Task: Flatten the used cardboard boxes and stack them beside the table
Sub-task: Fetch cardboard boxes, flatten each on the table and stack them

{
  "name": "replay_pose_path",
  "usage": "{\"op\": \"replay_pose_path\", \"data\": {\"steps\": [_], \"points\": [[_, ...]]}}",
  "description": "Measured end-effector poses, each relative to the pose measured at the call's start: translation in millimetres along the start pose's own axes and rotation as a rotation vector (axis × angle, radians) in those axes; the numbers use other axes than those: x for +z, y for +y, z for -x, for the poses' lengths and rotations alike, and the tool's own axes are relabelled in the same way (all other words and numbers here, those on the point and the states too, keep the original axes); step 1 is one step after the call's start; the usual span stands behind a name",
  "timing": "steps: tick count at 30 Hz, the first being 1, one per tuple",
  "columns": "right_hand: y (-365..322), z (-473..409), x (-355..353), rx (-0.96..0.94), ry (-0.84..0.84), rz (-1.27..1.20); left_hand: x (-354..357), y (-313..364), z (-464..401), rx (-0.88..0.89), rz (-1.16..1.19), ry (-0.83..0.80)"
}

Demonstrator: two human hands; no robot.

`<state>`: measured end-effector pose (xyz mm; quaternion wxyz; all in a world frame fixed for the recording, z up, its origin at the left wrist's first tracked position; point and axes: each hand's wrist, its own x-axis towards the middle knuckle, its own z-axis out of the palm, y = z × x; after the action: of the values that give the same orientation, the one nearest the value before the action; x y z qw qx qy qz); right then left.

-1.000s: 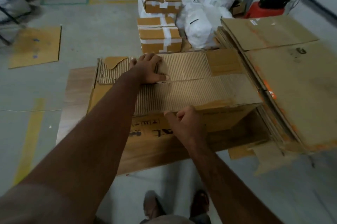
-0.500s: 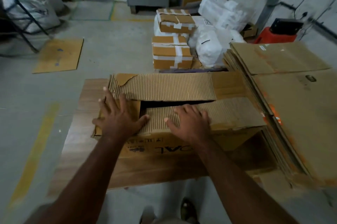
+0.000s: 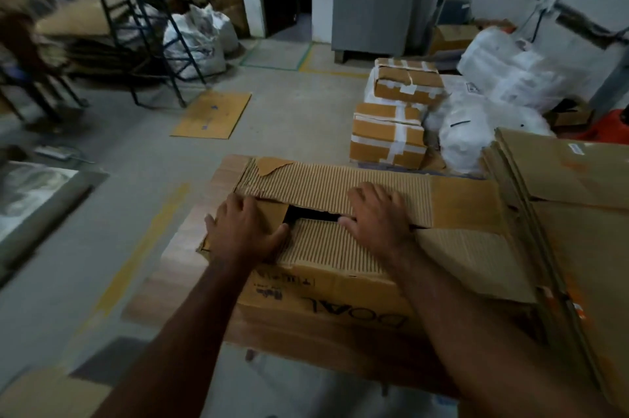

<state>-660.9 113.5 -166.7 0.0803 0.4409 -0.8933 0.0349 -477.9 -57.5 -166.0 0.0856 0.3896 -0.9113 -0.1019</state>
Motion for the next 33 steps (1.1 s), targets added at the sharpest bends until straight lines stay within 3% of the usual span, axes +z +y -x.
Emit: {"op": "replay_pose_path", "data": {"steps": [5, 9, 12, 14, 17, 21, 25, 27, 29, 31, 33], "points": [[5, -15, -2, -0.112, 0.254, 0.031, -37, 20, -2, 0.06, -0.212, 0.031], [-1, -15, 2, -0.02, 0.412, -0.089, -40, 31, -2, 0.174, -0.335, -0.008], [-5, -13, 14, 0.032, 0.462, -0.102, -38, 36, -1, 0.355, -0.496, -0.075], [-2, -14, 18, 0.06, 0.476, -0.127, -46, 41, -2, 0.378, -0.581, -0.113], [2, -18, 16, 0.126, 0.458, -0.163, -71, 41, -6, 0.244, -0.569, -0.049], [3, -16, 9, 0.142, 0.415, -0.189, -105, 6, -16, -0.014, -0.308, 0.12], [3, -6, 15, 0.116, 0.273, -0.185, -93, -47, -29, -0.114, -0.476, -0.001], [4, -3, 14, 0.101, 0.177, -0.193, -67, -62, -32, -0.128, -0.373, -0.122], [4, -1, 13, 0.076, 0.05, -0.187, -45, -65, -29, -0.163, -0.008, -0.279], [3, 0, 13, 0.059, -0.084, -0.186, -31, -63, -22, -0.25, 0.377, -0.271], [0, 2, 15, 0.063, -0.185, -0.195, -23, -68, -24, -0.299, 0.595, -0.202]]}}
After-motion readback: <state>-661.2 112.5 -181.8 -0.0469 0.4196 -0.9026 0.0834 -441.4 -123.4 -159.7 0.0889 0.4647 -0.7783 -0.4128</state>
